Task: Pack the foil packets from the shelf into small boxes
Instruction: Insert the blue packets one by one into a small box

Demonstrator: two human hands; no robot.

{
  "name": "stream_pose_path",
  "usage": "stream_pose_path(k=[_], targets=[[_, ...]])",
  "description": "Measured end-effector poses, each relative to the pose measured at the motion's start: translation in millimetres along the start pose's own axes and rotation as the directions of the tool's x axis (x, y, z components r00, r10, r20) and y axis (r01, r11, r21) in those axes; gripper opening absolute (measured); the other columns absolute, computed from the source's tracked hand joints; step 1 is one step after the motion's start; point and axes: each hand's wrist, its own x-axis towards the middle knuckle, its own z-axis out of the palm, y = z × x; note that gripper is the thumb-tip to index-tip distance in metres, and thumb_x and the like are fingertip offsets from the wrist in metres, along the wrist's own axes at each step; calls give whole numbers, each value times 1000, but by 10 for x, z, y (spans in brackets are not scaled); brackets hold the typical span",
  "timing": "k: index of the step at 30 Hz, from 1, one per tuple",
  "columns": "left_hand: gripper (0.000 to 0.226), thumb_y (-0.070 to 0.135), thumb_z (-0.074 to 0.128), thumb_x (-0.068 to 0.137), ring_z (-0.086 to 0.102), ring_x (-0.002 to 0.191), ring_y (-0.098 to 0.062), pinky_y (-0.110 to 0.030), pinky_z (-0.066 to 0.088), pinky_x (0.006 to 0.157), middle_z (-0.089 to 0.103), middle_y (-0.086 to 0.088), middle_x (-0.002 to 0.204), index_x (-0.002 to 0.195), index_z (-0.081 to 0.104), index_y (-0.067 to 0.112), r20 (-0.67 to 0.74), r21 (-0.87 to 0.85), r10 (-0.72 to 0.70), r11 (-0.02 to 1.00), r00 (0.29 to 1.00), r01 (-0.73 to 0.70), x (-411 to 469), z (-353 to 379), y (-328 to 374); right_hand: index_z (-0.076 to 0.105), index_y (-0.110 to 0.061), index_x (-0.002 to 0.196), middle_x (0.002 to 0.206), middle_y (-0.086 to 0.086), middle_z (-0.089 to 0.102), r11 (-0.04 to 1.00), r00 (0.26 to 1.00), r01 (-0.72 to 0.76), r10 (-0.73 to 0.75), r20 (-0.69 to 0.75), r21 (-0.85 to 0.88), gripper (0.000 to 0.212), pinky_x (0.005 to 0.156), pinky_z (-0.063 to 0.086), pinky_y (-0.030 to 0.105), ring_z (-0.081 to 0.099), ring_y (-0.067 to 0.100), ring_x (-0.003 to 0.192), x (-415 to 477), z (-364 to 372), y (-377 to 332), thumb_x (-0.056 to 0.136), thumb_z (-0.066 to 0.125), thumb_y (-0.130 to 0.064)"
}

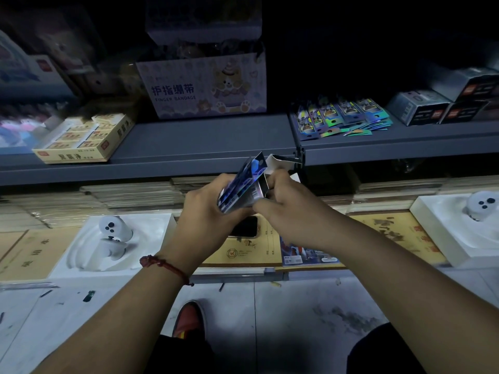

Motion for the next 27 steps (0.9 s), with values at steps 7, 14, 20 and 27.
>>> stream_pose_path(k=[7, 14, 20, 27], targets=[[43, 51, 77, 78, 63, 85, 10, -4, 46, 67, 64, 21, 87, 111, 60, 29, 26, -25, -32, 999, 999, 33, 12, 0, -8, 65, -16, 107, 75, 1, 68, 991, 978, 111, -121, -167, -71, 14, 52, 56, 25, 63, 15, 40, -55, 23, 19, 103, 54, -22], [53, 51, 79, 75, 59, 87, 19, 1, 43, 70, 60, 29, 89, 120, 61, 30, 25, 14, -73, 997, 997, 72, 17, -4, -92, 72, -17, 95, 88, -5, 68, 930, 756, 311, -367, -543, -195, 12, 65, 46, 14, 53, -4, 64, 25, 11, 71, 93, 72, -29], [54, 49, 80, 77, 62, 87, 11, -2, 45, 70, 66, 21, 96, 123, 63, 27, 59, 40, -39, 999, 998, 37, 5, 4, -82, 72, -12, 75, 64, 0, 60, 942, 743, 333, -289, -604, -41, 17, 56, 38, 16, 49, 8, 55, 69, 27, 102, 91, 74, -19], [61, 54, 81, 74, 68, 93, 0, -12, 56, 74, 73, 13, 109, 124, 63, 26, 88, 30, -83, 996, 993, 81, 4, -20, -143, 66, -3, 75, 68, 15, 60, 920, 606, 365, -118, -787, 143, 13, 57, 41, 25, 54, 18, 61, 28, -108, 47, 87, 66, -6]])
